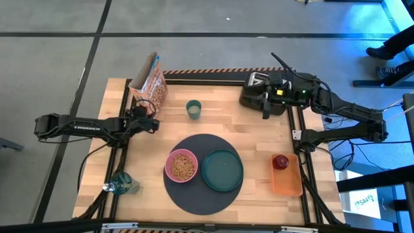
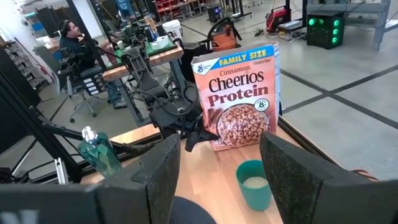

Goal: Arrange a breakfast setting
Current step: Pour the cereal from the cereal box into the pink bowl, then put the toasted bread from the bread toaster on the dark green plate

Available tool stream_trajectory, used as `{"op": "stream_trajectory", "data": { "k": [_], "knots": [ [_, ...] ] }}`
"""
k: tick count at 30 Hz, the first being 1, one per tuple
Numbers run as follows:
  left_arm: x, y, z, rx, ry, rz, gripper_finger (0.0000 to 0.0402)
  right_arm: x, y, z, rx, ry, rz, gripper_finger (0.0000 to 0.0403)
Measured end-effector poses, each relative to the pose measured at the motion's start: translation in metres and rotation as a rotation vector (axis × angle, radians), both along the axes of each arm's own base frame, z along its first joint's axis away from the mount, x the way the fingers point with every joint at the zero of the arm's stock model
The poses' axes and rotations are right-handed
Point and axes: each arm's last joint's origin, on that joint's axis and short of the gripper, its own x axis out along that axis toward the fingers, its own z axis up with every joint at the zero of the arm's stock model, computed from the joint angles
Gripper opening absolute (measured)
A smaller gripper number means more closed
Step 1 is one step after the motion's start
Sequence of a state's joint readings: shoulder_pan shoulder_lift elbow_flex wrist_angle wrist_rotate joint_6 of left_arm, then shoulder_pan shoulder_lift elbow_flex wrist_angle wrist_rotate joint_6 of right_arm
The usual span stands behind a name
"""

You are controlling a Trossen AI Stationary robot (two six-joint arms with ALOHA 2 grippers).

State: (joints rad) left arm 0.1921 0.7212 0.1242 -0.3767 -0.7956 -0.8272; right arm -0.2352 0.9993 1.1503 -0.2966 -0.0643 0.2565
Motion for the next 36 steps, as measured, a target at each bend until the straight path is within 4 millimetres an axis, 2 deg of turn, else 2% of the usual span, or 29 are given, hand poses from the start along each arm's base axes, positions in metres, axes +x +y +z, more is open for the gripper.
{"op": "stream_trajectory", "data": {
  "k": [7, 12, 17, 21, 28, 36],
  "knots": [
    [0.004, 0.0, 0.009, -0.001, -0.001, -0.03, 0.018, 0.0, 0.0, 0.0, -0.002, 0.0, 0.0, 0.0209],
    [0.015, 0.002, 0.031, 0.031, 0.007, -0.091, 0.0226, 0.0, 0.0, 0.0, -0.004, 0.0, 0.0, 0.0209],
    [0.014, 0.003, 0.04, 0.054, 0.08, -0.102, 0.0277, 0.0, 0.0, 0.0, -0.013, 0.001, 0.002, 0.0209],
    [0.017, 0.002, 0.051, -0.008, 0.064, -0.154, 0.0312, 0.0, 0.0, 0.0, -0.011, 0.003, 0.002, 0.0209],
    [0.024, 0.001, 0.094, -0.054, 0.044, -0.233, 0.0352, 0.0, 0.0, -0.001, 0.005, 0.014, -0.001, 0.0209],
    [0.015, -0.001, 0.157, -0.053, 0.038, -0.236, 0.0353, 0.0, 0.0, -0.001, 0.004, 0.013, -0.002, 0.0209]
  ]
}}
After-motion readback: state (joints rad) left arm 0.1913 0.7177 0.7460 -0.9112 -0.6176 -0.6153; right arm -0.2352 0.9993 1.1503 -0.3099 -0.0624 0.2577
